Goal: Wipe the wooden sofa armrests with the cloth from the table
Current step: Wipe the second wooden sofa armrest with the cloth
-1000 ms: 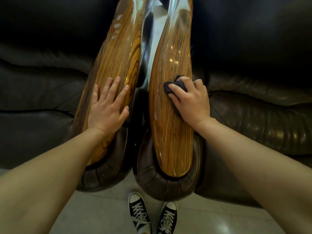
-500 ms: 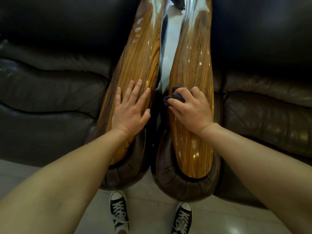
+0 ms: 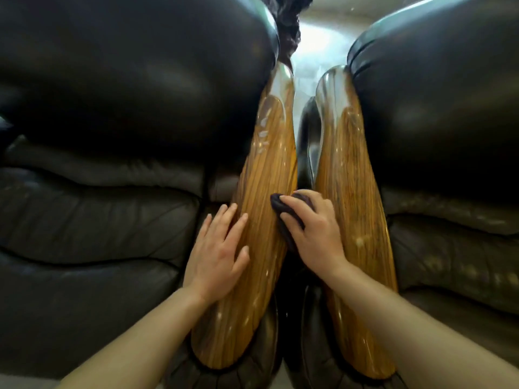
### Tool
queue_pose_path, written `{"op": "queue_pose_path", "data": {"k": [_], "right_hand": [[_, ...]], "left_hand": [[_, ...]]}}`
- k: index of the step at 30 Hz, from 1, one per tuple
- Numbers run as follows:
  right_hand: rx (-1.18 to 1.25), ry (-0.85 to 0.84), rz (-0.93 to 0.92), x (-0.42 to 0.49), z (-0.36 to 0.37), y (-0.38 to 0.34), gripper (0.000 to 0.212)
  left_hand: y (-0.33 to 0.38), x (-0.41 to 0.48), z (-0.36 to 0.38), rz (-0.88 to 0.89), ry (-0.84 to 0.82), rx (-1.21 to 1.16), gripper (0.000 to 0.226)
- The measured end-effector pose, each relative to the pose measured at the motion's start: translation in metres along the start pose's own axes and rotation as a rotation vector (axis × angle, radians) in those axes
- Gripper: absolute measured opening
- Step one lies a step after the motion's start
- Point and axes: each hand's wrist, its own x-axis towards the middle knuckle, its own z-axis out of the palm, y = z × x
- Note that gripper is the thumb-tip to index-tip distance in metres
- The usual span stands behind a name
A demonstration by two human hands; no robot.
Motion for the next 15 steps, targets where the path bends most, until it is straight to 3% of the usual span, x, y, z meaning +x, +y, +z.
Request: {"op": "queue_pose_path", "data": {"k": [3, 5, 10, 12, 15], "right_hand": [[-0.279, -0.254, -0.094, 0.001, 0.025, -0.008, 0.054], [-0.308, -0.257, -0.070, 0.011, 0.035, -0.001, 0.055], [-0.058, -0.226, 0.200, 0.070, 0.032, 0.024, 0.052], [-0.075, -0.246, 0.187, 0.076, 0.029, 0.026, 0.052], [-0.242, -0.287, 0.022, 0.065, 0.018, 0.025, 0.051]], "left_hand": [[-0.012, 0.027, 0.000, -0.002, 0.003, 0.026, 0.064], [-0.011, 0.055, 0.005, -0.036, 0.003, -0.007, 0.066], [0.005, 0.099, 0.022, -0.113, -0.001, -0.105, 0.067], [0.006, 0.099, 0.024, -0.127, 0.029, -0.090, 0.064], [0.007, 0.097, 0.024, -0.119, 0.036, -0.091, 0.063]]}}
